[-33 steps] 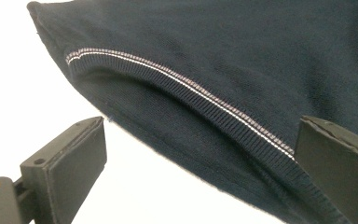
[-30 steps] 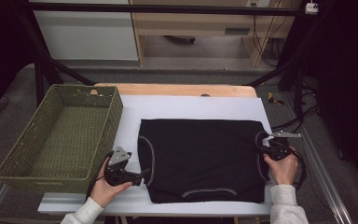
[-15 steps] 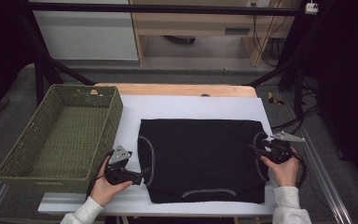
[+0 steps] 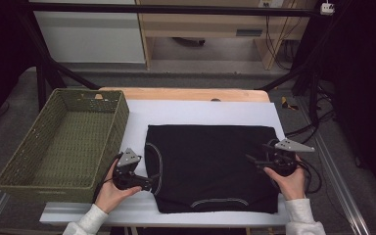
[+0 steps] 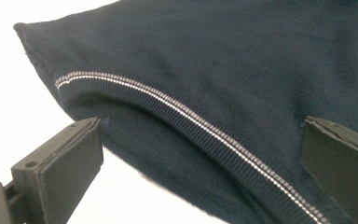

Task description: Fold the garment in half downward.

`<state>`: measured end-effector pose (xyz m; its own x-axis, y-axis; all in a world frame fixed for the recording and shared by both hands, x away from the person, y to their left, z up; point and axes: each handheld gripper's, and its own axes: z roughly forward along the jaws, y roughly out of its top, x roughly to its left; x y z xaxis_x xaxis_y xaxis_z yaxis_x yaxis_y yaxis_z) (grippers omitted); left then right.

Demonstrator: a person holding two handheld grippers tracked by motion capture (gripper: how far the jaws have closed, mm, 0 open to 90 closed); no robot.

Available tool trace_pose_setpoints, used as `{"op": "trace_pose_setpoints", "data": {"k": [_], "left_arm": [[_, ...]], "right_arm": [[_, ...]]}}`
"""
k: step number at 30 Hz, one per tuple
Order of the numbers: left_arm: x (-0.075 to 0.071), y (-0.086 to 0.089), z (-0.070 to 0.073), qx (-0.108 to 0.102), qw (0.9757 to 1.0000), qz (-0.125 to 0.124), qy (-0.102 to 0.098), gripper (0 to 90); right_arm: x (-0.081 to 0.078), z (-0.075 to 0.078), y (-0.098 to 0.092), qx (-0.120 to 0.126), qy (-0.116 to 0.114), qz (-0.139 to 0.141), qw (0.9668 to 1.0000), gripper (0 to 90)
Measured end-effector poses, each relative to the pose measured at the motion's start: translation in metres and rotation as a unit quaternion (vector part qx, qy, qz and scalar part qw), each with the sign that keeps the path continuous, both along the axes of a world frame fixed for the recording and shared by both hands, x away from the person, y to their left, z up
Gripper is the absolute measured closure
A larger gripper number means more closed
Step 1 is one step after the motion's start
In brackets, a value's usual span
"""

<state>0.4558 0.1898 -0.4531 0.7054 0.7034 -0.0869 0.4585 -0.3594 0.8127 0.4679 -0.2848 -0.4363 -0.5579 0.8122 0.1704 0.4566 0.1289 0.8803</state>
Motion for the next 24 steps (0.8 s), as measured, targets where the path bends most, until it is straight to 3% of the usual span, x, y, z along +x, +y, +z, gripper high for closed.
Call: {"op": "trace_pose_setpoints", "data": {"k": [6,10,17,24], "left_arm": [[0.005,-0.001,0.009,-0.008,0.9999,-0.002,-0.005,0.0],[0.009,0.000,0.012,-0.008,0.9999,0.001,-0.008,0.0],[0.021,0.001,0.012,-0.016,0.9997,0.018,0.003,0.0],[0.031,-0.007,0.011,-0.007,0.9998,0.019,0.005,0.0]], "right_arm": [[-0.003,-0.001,0.015,0.019,-0.004,0.022,0.9996,12.7],[-0.007,-0.001,0.023,0.018,-0.012,0.032,0.9993,12.3],[-0.012,-0.001,0.034,0.018,-0.010,0.044,0.9988,11.0],[-0.015,-0.004,0.046,0.022,-0.003,0.058,0.9981,10.2]]}}
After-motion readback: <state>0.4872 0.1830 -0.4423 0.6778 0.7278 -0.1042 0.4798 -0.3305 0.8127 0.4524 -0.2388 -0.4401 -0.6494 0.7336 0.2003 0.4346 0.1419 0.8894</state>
